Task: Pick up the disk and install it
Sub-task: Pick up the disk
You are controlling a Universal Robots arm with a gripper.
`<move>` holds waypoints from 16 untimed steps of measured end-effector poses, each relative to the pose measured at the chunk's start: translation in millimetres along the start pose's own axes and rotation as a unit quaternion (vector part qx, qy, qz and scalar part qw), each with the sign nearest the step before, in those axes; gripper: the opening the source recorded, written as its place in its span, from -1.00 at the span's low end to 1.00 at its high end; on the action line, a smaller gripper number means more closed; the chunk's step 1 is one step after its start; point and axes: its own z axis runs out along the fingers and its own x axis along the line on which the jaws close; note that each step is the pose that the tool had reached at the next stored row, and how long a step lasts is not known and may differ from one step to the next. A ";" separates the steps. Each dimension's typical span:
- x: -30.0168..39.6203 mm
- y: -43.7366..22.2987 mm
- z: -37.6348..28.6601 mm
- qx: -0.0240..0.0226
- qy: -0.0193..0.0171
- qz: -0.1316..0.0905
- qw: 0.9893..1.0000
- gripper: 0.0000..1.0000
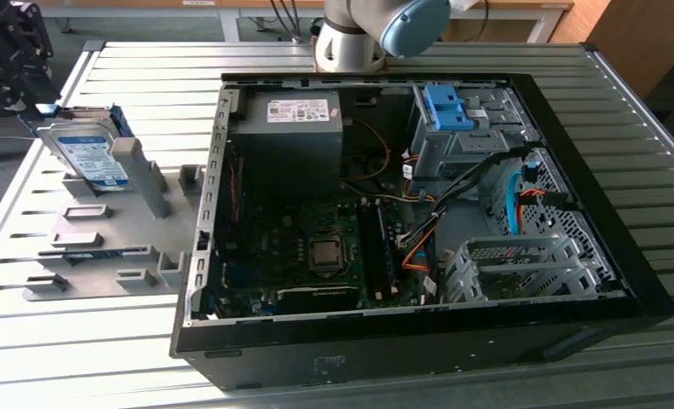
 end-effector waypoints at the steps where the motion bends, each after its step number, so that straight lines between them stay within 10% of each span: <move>1: 0.1 0.0 1.8 0.000 0.000 -0.002 1.000 -0.05; 11: 1.6 7.5 15.0 -0.001 0.000 -0.008 1.000 -0.05; 16: 1.8 7.4 20.2 -0.002 0.001 -0.045 0.999 -0.05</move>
